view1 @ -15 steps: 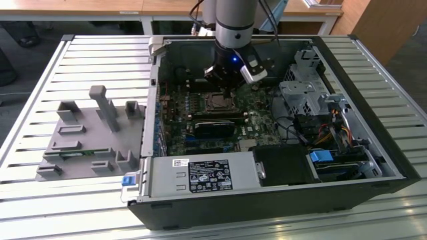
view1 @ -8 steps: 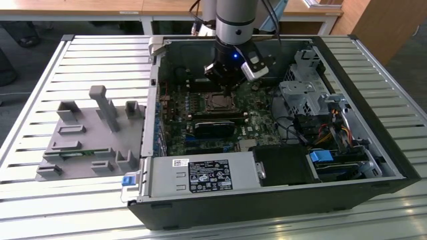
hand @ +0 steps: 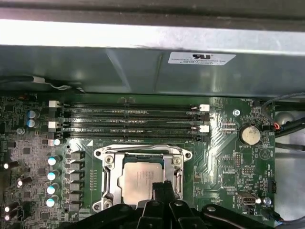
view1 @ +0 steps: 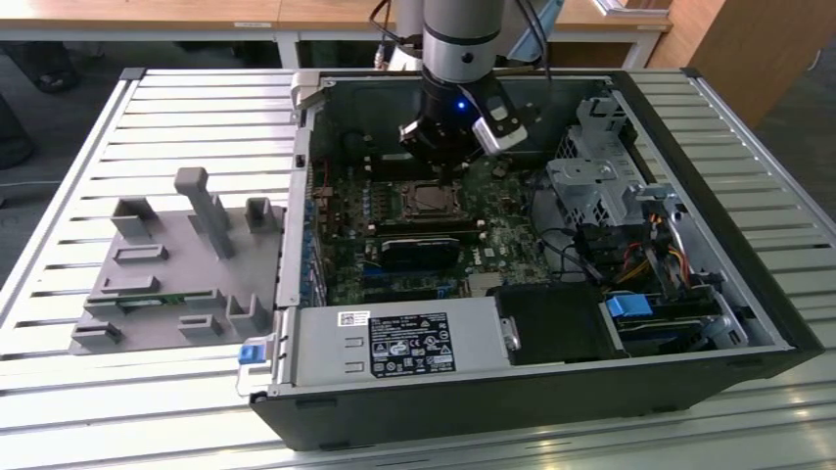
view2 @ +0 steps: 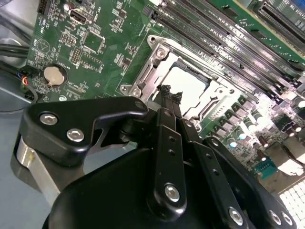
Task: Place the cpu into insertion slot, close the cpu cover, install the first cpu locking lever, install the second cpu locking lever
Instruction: 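Install the second cpu locking lever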
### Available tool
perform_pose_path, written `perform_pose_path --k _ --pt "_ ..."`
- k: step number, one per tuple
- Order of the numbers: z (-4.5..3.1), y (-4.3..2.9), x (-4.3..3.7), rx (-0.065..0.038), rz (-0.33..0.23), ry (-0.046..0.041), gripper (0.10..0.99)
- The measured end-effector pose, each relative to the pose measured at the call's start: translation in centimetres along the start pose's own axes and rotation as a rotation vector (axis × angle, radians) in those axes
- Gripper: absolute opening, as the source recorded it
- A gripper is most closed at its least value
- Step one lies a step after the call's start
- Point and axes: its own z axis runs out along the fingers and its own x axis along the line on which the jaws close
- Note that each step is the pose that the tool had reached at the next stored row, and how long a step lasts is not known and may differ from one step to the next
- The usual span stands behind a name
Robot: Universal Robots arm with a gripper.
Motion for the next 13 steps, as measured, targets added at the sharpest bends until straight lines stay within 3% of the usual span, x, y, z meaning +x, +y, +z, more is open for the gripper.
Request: perform_pose_path --k 13 --pt "-0.10 -2.63 0.00 -0.002 0.000 0.0026 0.106"
